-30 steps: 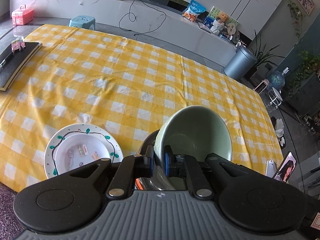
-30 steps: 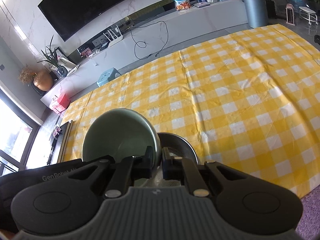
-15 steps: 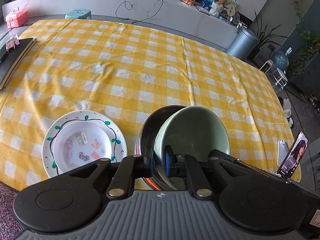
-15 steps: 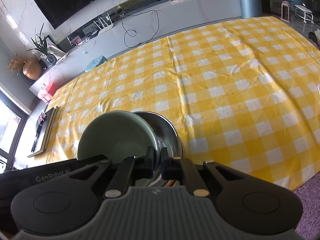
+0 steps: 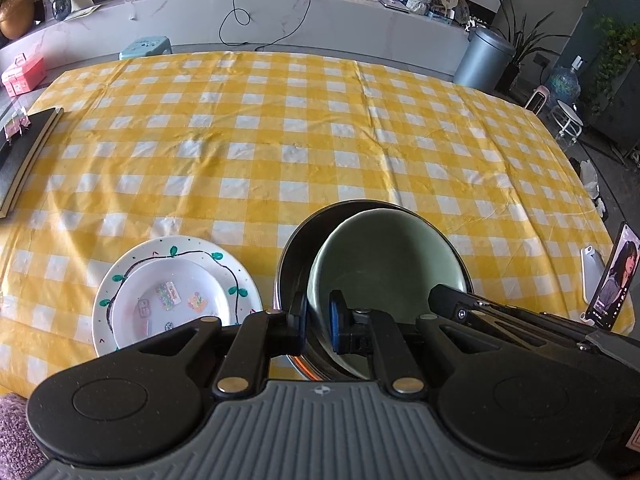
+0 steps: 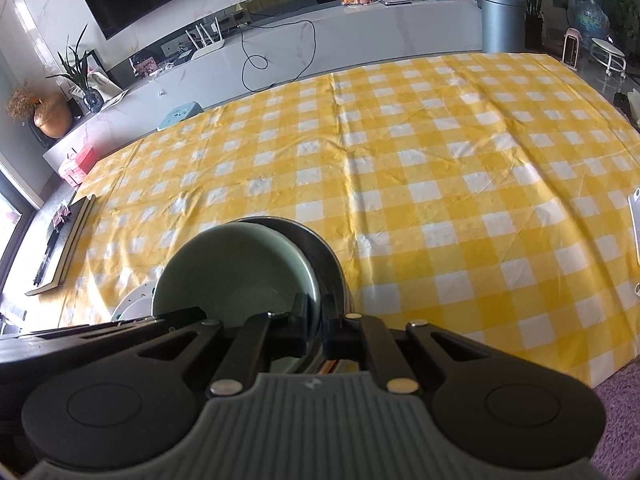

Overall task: Organize plates and bowls
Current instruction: 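Carry the green bowl with the left gripper and lower it into the orange bowl, then grip the nested bowl stack rim with the left gripper and lift it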

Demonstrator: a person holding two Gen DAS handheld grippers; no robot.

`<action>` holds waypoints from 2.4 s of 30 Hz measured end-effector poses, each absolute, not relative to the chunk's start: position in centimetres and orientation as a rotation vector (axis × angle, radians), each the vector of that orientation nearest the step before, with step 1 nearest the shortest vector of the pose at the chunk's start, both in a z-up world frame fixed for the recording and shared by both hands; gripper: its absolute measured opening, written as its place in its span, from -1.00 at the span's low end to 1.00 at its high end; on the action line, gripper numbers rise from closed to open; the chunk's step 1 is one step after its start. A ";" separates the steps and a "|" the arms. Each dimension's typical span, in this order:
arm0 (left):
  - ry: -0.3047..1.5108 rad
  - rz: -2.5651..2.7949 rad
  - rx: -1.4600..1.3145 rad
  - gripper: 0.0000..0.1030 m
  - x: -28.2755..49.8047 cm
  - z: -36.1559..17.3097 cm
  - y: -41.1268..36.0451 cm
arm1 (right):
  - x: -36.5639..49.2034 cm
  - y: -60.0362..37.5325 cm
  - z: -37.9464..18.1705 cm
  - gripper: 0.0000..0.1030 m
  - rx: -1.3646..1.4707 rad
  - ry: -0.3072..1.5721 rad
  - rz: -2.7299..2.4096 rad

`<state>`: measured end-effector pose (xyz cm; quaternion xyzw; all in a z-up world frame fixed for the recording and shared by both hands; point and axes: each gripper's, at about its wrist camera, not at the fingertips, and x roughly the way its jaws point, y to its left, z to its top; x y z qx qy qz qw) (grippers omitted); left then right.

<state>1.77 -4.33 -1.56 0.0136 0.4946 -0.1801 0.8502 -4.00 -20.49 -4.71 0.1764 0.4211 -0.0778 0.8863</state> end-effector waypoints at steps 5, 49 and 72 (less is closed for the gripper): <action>1.034 -0.379 0.044 -0.75 1.8 -1.6 -4.4 | -3.9 -20.5 -4.9 -0.94 0.361 0.876 -0.159; 1.111 -0.348 -0.486 0.37 4.2 -5.8 1.8 | -3.9 -24.8 -8.7 0.50 0.758 0.923 -0.200; 1.155 -0.353 -0.439 -0.09 4.5 -7.3 0.2 | -2.8 -24.2 -10.0 -0.08 0.756 0.950 -0.142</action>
